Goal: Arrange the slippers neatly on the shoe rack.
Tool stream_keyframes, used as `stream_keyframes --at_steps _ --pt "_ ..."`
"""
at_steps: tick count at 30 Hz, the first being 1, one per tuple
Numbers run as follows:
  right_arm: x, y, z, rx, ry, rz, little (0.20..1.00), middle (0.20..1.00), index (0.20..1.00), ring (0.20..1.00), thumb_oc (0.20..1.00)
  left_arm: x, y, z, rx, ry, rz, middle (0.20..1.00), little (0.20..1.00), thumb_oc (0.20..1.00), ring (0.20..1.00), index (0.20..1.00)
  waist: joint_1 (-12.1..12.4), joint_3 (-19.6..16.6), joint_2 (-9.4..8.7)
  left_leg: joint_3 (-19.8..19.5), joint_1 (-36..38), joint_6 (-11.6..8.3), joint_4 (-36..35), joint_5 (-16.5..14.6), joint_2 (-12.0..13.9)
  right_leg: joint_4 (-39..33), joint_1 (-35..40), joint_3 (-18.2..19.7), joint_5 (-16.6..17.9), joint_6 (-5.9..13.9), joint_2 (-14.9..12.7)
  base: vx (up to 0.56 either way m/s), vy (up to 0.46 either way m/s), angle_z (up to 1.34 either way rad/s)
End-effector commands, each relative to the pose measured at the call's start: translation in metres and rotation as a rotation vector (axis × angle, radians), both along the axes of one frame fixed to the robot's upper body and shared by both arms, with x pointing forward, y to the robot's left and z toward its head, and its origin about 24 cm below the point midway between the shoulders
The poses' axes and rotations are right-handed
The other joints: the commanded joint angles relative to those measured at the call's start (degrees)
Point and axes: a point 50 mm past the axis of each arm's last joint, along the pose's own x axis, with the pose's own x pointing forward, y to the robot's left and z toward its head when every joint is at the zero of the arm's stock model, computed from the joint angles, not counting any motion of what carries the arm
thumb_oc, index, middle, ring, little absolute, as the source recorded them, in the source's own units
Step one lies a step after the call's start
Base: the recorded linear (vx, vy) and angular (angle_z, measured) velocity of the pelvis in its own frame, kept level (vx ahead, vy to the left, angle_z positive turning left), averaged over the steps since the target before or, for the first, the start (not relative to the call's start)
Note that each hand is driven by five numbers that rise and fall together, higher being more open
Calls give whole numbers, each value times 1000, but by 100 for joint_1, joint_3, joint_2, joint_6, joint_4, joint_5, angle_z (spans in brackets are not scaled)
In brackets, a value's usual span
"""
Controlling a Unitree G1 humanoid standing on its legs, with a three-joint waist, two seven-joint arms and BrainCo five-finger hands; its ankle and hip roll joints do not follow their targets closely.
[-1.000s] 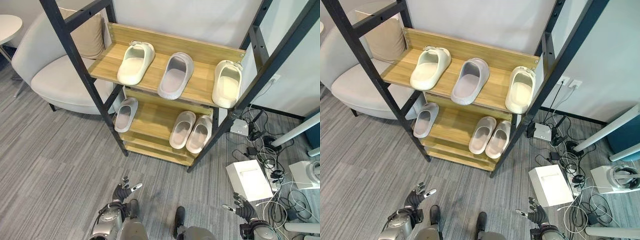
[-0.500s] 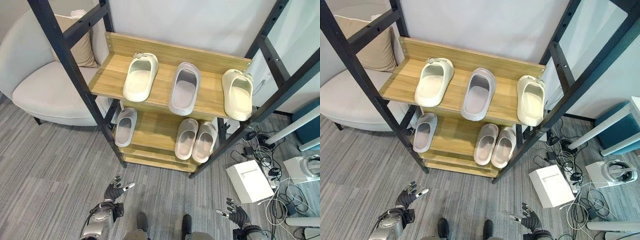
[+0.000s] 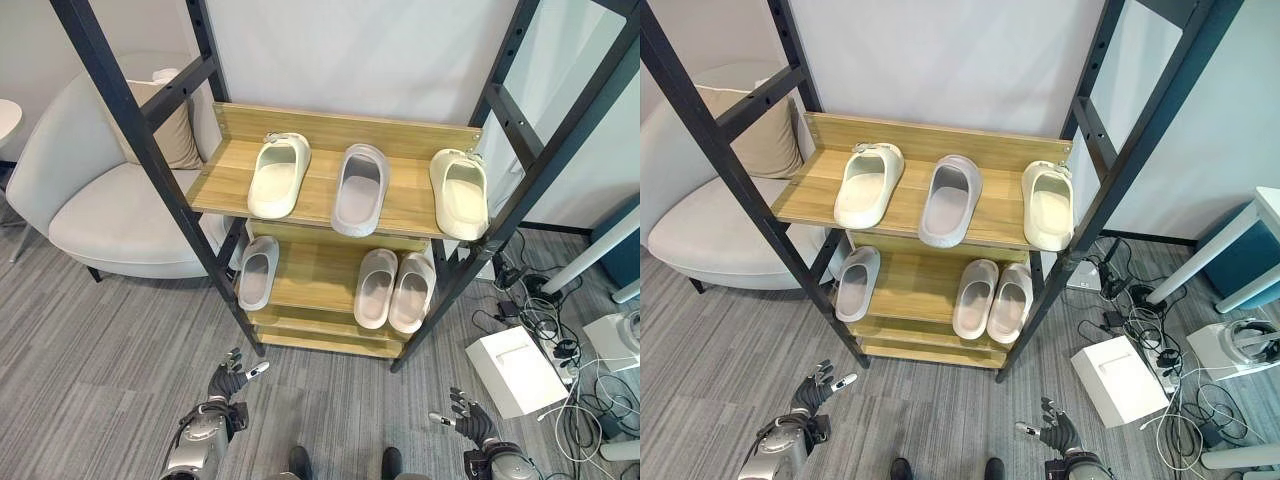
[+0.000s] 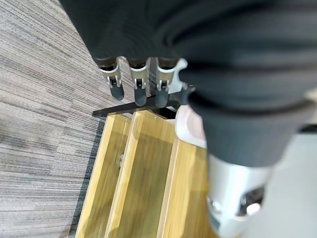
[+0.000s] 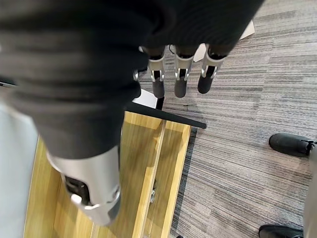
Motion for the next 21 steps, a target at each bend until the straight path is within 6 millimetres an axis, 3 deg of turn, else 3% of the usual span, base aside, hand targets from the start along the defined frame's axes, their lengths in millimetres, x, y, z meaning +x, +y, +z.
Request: stream_keyframes --at_steps 1,3,4,5,6,7,8,10,11,13,14,18,19,21 --pt "24 -7 17 -38 -100 30 1000 1000 1000 1000 1000 24 -7 17 -7 -113 -29 1000 1000 1000 1000 1000 124 291 -3 -185 372 -243 10 -284 28 645 -137 -288 134 438 -115 -11 -62 -13" --pt "24 -9 17 -43 -102 28 1000 1000 1000 1000 1000 25 -8 17 -9 -116 -31 1000 1000 1000 1000 1000 106 308 11 -192 374 -253 10 -279 51 606 -164 -331 60 407 -47 7 -63 -16" --pt "23 -11 19 -49 -109 27 1000 1000 1000 1000 1000 28 -9 20 -13 -130 -40 1000 1000 1000 1000 1000 57 345 30 -202 423 -280 10 -265 91 589 -324 -457 -73 298 178 61 -85 -8" --pt "21 -12 18 -51 -104 22 1000 1000 1000 1000 1000 30 -10 22 -12 -137 -45 1000 1000 1000 1000 1000 -14 375 48 -274 449 -301 10 -261 100 627 -389 -353 -176 276 283 103 -210 8" --pt "15 -18 16 -49 -87 6 1000 1000 1000 1000 1000 32 -14 22 -16 -142 -66 1000 1000 1000 1000 1000 1 485 -30 -403 100 -632 1214 87 257 300 33 -341 -338 52 411 77 -161 25" --pt "15 -18 16 -49 -87 6 1000 1000 1000 1000 1000 32 -14 22 -16 -142 -66 1000 1000 1000 1000 1000 -14 479 -24 -422 64 -638 1266 64 271 293 31 -359 -335 46 419 17 -187 79" --pt "13 -29 18 -79 -75 12 1000 1000 1000 1000 1000 38 -23 26 -44 -169 -74 1000 1000 1000 1000 1000 180 702 -129 -994 -827 -976 2285 546 199 176 306 -518 -410 -91 341 29 -29 84" --pt "7 -34 16 -86 -53 -12 1000 1000 1000 1000 1000 34 -25 22 -63 -156 -69 1000 1000 1000 1000 1000 162 562 -178 -590 -830 -775 1177 354 598 -164 585 -656 -447 67 220 196 71 75" --pt "0 -37 14 -95 -39 -17 1000 1000 1000 1000 1000 33 -25 21 -46 -141 -75 1000 1000 1000 1000 1000 188 497 -156 -351 -973 -779 726 563 863 -215 688 -775 -469 141 204 283 114 42" --pt "-2 -38 14 -104 -27 -13 1000 1000 1000 1000 1000 29 -24 19 -50 -131 -85 1000 1000 1000 1000 1000 235 393 -194 -535 -786 -727 658 385 694 -134 695 -727 -504 182 66 274 184 11" --pt "0 -35 13 -90 -30 -21 1000 1000 1000 1000 1000 29 -25 18 -52 -126 -92 1000 1000 1000 1000 1000 64 328 -180 -354 -621 -675 380 345 605 -116 644 -707 -440 230 -49 305 362 3" --pt "9 -31 14 -76 -49 -34 1000 1000 1000 1000 1000 30 -22 22 -44 -147 -91 1000 1000 1000 1000 1000 125 345 -264 -126 -503 -512 375 137 396 -6 500 -468 -303 308 -223 150 222 -12" --pt "19 -24 16 -65 -69 -10 1000 1000 1000 1000 1000 33 -16 25 -35 -159 -71 1000 1000 1000 1000 1000 175 429 -361 -40 -502 -438 469 11 318 94 395 -360 -95 357 -290 151 175 -44" --pt "16 -22 13 -45 -58 -15 1000 1000 1000 1000 1000 34 -9 28 -17 -162 -63 1000 1000 1000 1000 1000 164 429 -497 44 -471 -340 407 -107 178 106 339 -271 378 493 -357 228 216 -36"
